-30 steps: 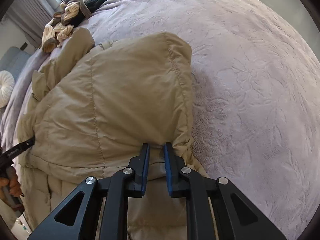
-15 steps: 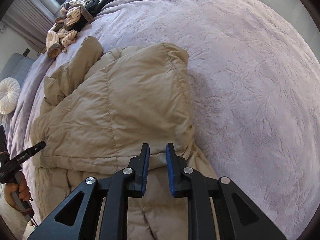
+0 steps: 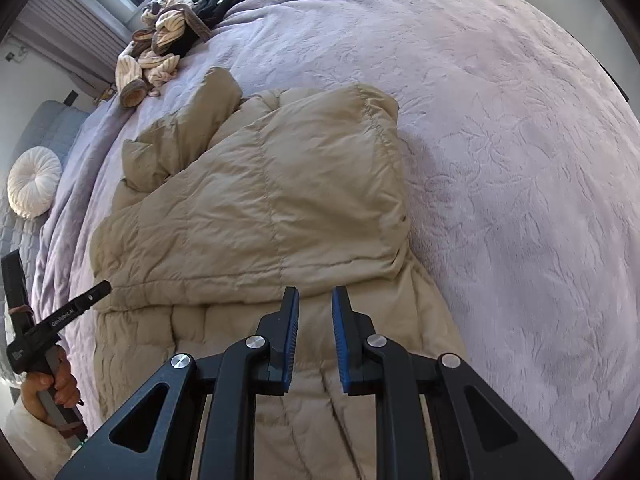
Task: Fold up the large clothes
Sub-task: 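Release the coat and pull both tools back from the folded coat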
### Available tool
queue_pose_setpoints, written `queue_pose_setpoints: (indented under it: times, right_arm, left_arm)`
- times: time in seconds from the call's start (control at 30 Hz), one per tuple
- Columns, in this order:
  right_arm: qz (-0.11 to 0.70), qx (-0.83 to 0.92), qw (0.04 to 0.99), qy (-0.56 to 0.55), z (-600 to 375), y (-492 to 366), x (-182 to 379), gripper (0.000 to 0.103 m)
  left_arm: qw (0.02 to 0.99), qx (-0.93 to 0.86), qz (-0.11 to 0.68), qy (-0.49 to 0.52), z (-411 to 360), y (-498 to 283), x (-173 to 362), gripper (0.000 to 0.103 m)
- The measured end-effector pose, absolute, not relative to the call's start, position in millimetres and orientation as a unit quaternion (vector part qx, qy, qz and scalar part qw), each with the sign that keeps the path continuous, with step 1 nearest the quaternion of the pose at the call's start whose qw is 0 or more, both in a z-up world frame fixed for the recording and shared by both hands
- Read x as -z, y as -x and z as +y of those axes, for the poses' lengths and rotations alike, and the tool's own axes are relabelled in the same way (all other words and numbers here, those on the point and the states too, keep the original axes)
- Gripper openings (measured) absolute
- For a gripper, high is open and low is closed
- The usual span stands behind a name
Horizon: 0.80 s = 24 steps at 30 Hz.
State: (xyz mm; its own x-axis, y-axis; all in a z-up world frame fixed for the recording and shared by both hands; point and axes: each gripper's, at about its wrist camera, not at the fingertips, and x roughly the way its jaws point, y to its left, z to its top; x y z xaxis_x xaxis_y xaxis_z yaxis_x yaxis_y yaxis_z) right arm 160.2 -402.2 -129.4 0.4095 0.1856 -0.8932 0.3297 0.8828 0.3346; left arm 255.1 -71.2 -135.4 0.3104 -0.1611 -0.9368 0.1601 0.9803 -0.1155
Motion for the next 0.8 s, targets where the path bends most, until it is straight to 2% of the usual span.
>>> queue_pose_setpoints:
  times: [0.07, 0.1, 0.13, 0.17, 0.2, 0.43, 0.5, 0.53, 0.57, 0.6, 0.63, 0.8]
  right_arm:
    - [0.542, 0.040, 0.805, -0.238, -400.6, -154.4, 126.2, 0.021]
    - [0.544, 0.038, 0.804, -0.238, -400.0, -151.6, 125.0, 0.023]
    - [0.545, 0.036, 0.803, -0.238, -398.8, -148.5, 124.0, 0.027]
    - [0.546, 0.035, 0.803, -0.237, -399.0, -146.8, 123.2, 0.029]
    - [0.548, 0.033, 0.802, -0.236, -398.3, -143.9, 122.3, 0.029]
    - [0.554, 0.025, 0.798, -0.236, -394.5, -130.0, 112.4, 0.032]
    - [0.553, 0.024, 0.800, -0.233, -392.8, -127.5, 107.0, 0.041]
    - [0.550, 0.022, 0.803, -0.228, -390.9, -125.6, 101.6, 0.049]
    - [0.547, 0.021, 0.807, -0.223, -388.8, -124.2, 97.5, 0.060]
    - [0.542, 0.019, 0.812, -0.215, -386.0, -122.4, 91.4, 0.067]
    - [0.538, 0.017, 0.816, -0.209, -383.0, -120.5, 86.0, 0.080]
    - [0.527, 0.001, 0.823, -0.214, -375.7, -111.4, 67.3, 0.082]
  left_arm:
    - [0.808, 0.097, 0.581, -0.002, -70.2, -245.1, 134.9, 0.020]
    - [0.807, 0.096, 0.583, -0.003, -70.1, -240.5, 134.8, 0.034]
    - [0.806, 0.091, 0.584, -0.004, -69.0, -235.3, 134.4, 0.053]
    - [0.811, 0.080, 0.580, -0.002, -67.0, -228.2, 131.9, 0.088]
    - [0.816, 0.074, 0.573, 0.000, -66.1, -223.1, 128.9, 0.095]
    - [0.816, 0.065, 0.574, 0.004, -61.5, -195.0, 113.7, 0.095]
    - [0.819, 0.059, 0.570, 0.007, -59.3, -188.6, 106.4, 0.095]
    - [0.820, 0.058, 0.570, 0.008, -58.4, -185.9, 103.2, 0.097]
    - [0.820, 0.054, 0.569, 0.009, -57.4, -182.8, 99.8, 0.103]
    - [0.821, 0.054, 0.568, 0.011, -57.1, -180.3, 96.7, 0.103]
    - [0.820, 0.055, 0.569, 0.012, -56.6, -178.1, 94.4, 0.103]
    - [0.816, 0.052, 0.576, 0.005, -56.6, -159.5, 81.1, 0.103]
